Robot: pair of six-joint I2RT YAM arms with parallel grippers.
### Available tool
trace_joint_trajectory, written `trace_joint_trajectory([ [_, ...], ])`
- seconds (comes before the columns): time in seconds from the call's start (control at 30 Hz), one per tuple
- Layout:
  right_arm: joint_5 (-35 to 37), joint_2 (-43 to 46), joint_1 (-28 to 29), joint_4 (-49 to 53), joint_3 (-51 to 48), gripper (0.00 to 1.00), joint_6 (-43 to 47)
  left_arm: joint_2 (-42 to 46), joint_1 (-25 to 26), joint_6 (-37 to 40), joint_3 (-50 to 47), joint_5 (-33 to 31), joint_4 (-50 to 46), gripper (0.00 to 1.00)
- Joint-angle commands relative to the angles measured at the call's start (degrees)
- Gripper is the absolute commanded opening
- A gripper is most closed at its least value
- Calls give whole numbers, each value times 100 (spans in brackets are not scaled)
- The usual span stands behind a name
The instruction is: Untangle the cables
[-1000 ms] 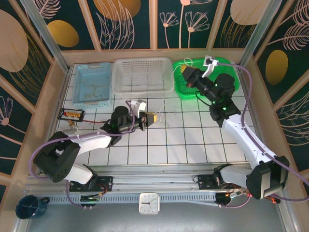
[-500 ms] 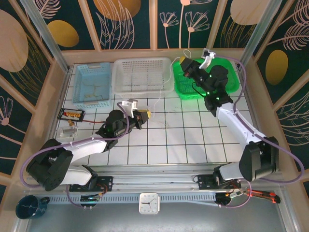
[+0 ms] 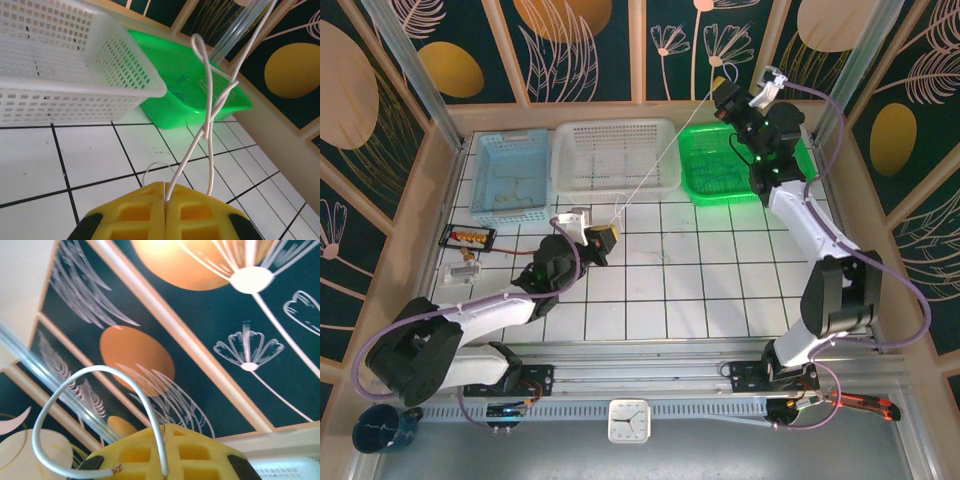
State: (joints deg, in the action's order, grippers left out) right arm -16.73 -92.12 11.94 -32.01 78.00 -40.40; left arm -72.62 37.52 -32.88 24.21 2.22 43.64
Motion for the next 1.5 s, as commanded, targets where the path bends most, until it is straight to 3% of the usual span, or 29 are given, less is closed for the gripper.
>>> trace_joint_trajectory([
  [0.0, 1, -269, -125, -659, 488, 0, -268, 115, 10, -62, -39, -208, -91, 0],
  [0.23, -702, -626, 60, -1018, 428, 0, -281, 55, -121, 316, 994, -629, -786, 0],
  [0.37, -895, -699, 171, -1183, 118, 0, -324, -282, -518, 438, 1829, -411, -1164, 0],
  [0.73, -1042, -987, 736, -1364, -800, 0, -340, -2060, -1324, 1158, 4819, -76, -2452, 0],
  [0.8, -1043, -983, 791, -1368, -967, 11, -342, -2376, -1440, 1200, 5273, -31, -2627, 0],
  [0.9, -935, -794, 854, -1380, -1361, 42, -294, -2854, -1565, 1327, 5886, -79, -2868, 0],
  [1.0, -833, -489, 888, -1339, -1777, 58, -241, -3210, -1657, 1387, 6422, -86, -3063, 0],
  [1.17, -753, 84, 877, -1048, -2362, 67, -94, -3743, -1695, 1577, 7198, -121, -3478, 0],
  [1.47, -769, 1061, 888, -530, -3100, 71, 73, -4259, -1751, 1906, 7777, -434, -3984, 0],
])
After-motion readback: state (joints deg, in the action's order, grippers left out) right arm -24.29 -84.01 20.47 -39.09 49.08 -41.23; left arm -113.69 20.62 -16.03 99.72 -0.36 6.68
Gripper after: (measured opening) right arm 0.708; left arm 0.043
